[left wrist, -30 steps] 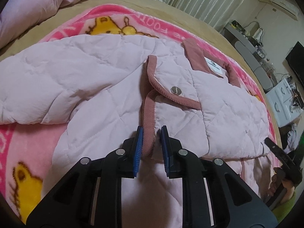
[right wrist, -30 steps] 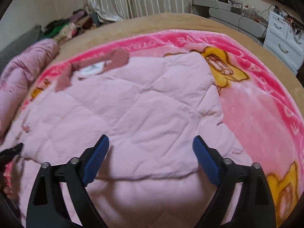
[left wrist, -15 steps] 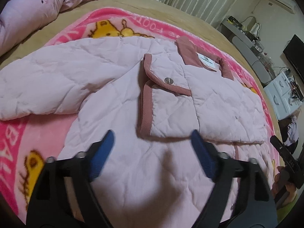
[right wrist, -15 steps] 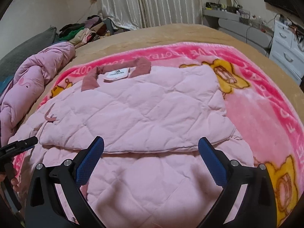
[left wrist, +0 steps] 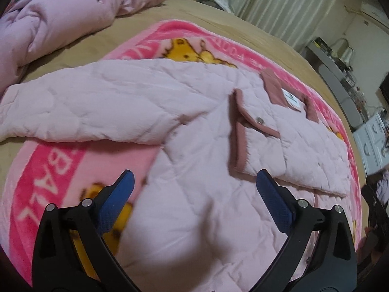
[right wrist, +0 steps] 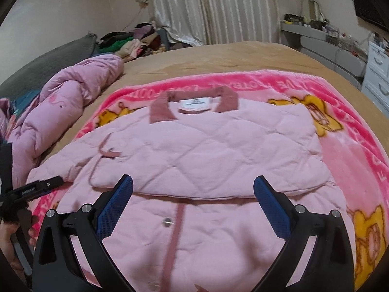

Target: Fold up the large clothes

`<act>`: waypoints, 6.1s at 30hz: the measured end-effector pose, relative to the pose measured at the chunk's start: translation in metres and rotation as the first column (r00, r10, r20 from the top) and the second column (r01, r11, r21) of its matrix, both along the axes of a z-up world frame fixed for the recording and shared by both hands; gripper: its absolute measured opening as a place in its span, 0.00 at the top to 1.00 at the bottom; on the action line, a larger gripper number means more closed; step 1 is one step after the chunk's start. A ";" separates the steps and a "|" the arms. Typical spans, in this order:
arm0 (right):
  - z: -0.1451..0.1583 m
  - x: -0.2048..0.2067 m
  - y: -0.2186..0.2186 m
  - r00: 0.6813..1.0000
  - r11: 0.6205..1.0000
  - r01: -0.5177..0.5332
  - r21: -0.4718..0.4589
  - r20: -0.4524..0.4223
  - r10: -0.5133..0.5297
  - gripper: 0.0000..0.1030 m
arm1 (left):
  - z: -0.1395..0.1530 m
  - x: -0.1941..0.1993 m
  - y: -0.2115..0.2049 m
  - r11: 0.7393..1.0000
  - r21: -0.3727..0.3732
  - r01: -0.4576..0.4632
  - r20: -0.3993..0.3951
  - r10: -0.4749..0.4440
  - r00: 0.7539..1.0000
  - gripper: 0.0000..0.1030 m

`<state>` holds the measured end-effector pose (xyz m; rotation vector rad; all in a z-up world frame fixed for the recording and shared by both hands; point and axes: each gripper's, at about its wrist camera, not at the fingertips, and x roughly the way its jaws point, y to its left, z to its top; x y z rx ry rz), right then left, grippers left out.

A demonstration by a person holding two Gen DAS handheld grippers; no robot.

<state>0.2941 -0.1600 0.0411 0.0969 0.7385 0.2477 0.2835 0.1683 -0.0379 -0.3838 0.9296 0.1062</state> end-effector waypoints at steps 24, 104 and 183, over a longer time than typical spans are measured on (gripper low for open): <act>0.020 -0.004 0.142 0.977 0.977 -0.214 0.017 0.023 0.214 0.04 | 0.017 -0.031 0.118 0.956 -0.003 -0.294 0.015 0.294 0.956 0.09; 0.014 -0.011 0.117 0.982 0.979 -0.187 0.082 -0.021 0.190 0.04 | 0.117 -0.054 0.144 0.948 -0.050 -0.314 0.449 0.302 0.841 0.91; 0.089 0.068 0.067 0.898 0.931 -0.362 0.041 -0.255 0.360 0.04 | 0.004 -0.057 -0.207 0.803 0.422 0.420 0.180 -0.529 0.830 0.94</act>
